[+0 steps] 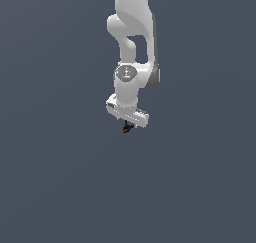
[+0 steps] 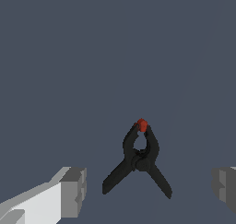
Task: Pick up the object and move it to a goal position.
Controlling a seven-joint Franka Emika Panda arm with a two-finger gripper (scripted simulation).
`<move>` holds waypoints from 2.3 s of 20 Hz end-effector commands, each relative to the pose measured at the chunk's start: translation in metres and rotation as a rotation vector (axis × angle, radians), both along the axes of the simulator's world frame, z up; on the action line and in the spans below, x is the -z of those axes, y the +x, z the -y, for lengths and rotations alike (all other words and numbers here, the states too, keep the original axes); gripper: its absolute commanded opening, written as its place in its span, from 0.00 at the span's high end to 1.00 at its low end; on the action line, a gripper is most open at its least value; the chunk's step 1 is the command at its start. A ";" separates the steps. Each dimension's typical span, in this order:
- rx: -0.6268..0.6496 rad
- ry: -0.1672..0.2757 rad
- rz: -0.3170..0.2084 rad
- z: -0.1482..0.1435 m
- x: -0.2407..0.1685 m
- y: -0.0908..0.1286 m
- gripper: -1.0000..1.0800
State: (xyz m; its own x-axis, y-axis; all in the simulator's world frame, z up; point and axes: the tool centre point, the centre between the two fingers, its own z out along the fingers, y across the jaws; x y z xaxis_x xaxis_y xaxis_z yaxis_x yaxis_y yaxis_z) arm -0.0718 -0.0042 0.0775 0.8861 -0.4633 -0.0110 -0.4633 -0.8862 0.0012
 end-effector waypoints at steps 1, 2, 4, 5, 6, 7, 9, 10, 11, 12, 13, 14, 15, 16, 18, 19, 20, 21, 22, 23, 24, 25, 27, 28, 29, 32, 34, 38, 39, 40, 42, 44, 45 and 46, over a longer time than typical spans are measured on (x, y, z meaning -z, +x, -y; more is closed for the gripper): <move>0.038 -0.002 0.005 -0.001 0.006 -0.005 0.04; 0.048 -0.002 0.006 -0.001 0.008 -0.006 0.04; 0.066 -0.003 0.008 -0.001 0.011 -0.009 0.04; 0.072 -0.004 0.009 -0.001 0.012 -0.010 0.04; 0.078 -0.004 0.009 -0.001 0.013 -0.011 0.04; 0.081 -0.004 0.010 -0.002 0.013 -0.011 0.04; 0.084 -0.004 0.010 -0.002 0.014 -0.012 0.04; 0.079 -0.004 0.009 -0.002 0.013 -0.011 0.04; 0.079 -0.004 0.009 -0.002 0.014 -0.011 0.04; 0.079 -0.004 0.009 -0.002 0.015 -0.011 0.04; 0.079 -0.004 0.009 -0.002 0.016 -0.011 0.04; 0.080 -0.004 0.009 -0.002 0.018 -0.011 0.04; 0.080 -0.004 0.009 -0.002 0.021 -0.011 0.04; 0.080 -0.004 0.009 -0.002 0.024 -0.012 0.04; 0.081 -0.004 0.009 -0.002 0.032 -0.012 0.04; 0.082 -0.004 0.009 -0.002 0.037 -0.012 0.04; 0.082 -0.004 0.010 -0.001 0.042 -0.012 0.04; 0.083 -0.004 0.010 -0.001 0.047 -0.013 0.04; 0.083 -0.004 0.010 -0.001 0.051 -0.013 0.04; 0.083 -0.004 0.010 -0.002 0.055 -0.013 0.04; 0.084 -0.004 0.010 -0.002 0.057 -0.013 0.04; 0.084 -0.004 0.010 -0.002 0.060 -0.012 0.04; 0.084 -0.004 0.010 -0.002 0.063 -0.012 0.04; 0.084 -0.004 0.010 -0.002 0.064 -0.012 0.04; 0.084 -0.004 0.010 -0.002 0.064 -0.012 0.04; 0.084 -0.004 0.010 -0.002 0.064 -0.012 1.00; 0.084 -0.004 0.010 -0.002 0.064 -0.012 1.00; 0.084 -0.004 0.010 -0.002 0.064 -0.012 1.00; 0.084 -0.004 0.010 -0.002 0.064 -0.012 1.00; 0.084 -0.004 0.010 -0.002 0.064 -0.012 1.00; 0.084 -0.004 0.010 -0.002 0.063 -0.012 1.00; 0.084 -0.004 0.010 -0.001 0.060 -0.013 1.00; 0.084 -0.004 0.010 0.000 0.058 -0.014 1.00; 0.084 -0.004 0.010 0.001 0.056 -0.014 1.00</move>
